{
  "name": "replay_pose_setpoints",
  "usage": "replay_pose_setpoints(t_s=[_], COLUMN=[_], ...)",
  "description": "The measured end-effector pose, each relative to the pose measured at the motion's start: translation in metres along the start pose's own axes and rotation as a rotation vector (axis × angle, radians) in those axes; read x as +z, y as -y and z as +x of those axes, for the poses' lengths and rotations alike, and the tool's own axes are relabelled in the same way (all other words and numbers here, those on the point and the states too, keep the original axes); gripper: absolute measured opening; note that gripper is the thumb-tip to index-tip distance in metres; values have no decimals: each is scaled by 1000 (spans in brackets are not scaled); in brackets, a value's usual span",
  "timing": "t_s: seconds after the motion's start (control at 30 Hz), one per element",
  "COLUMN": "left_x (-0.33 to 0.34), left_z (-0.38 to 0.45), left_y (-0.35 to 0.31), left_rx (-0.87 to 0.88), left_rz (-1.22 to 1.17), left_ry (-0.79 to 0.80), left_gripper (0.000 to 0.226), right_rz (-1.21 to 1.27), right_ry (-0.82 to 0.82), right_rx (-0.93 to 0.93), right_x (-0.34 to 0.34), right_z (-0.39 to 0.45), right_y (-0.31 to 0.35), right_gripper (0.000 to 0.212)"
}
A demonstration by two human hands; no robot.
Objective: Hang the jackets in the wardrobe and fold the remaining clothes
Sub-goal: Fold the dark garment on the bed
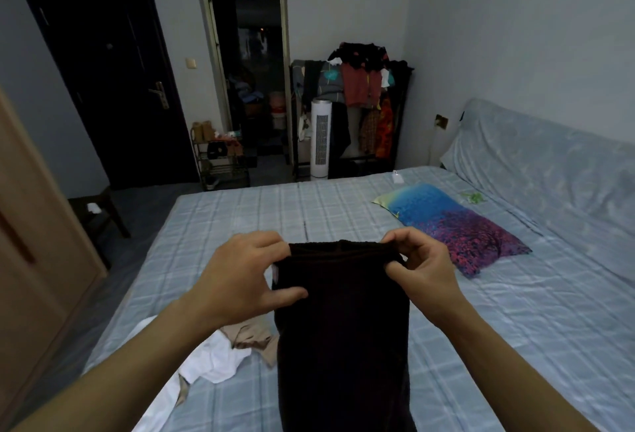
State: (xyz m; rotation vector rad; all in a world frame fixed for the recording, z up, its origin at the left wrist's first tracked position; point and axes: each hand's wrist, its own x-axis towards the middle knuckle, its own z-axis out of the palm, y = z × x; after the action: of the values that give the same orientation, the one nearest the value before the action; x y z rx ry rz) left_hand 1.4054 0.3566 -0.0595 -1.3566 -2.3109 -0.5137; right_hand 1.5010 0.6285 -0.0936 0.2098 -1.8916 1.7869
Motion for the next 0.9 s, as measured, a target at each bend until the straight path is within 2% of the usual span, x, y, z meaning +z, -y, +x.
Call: replay_pose_setpoints(t_s=[0.07,0.2,0.33,0.4,0.5,0.57,0.63,0.77,0.9], left_x=[-3,-4,0,1,0,-1,-3,-6,-14], left_z=[-5,-8,-1,2,6,9,8,-6,-22], left_y=[-6,-16,-20,-23,-34,-41,-45,-61,-87], left_rx=[-19,-72,-202,-249,-350,-427,-498,-530,-525], left_rz=[-44,-295,-332,-367,-494,-535,-605,-784,-885], left_ry=[-22,-17,-71,-92,-72,-84,-113,1,-124], left_gripper=[37,26,27,33,52,60,57,59,57], right_rz=[-16,-42,-87,-156,-254,-197,-66,102,87], right_ry=[7,116,206,204,163,111,80,65,98], right_rx=[-6,35,120,146,120,118,108,83,46], right_x=[3,10,9,7,4,2,0,-5,-6], right_z=[0,-8,-10,-9,-3,-1,0,-1,-15], right_y=[-1,-2,4,9,14,18,23,46,75], right_gripper=[39,23,34,34,18,16,17,18,15])
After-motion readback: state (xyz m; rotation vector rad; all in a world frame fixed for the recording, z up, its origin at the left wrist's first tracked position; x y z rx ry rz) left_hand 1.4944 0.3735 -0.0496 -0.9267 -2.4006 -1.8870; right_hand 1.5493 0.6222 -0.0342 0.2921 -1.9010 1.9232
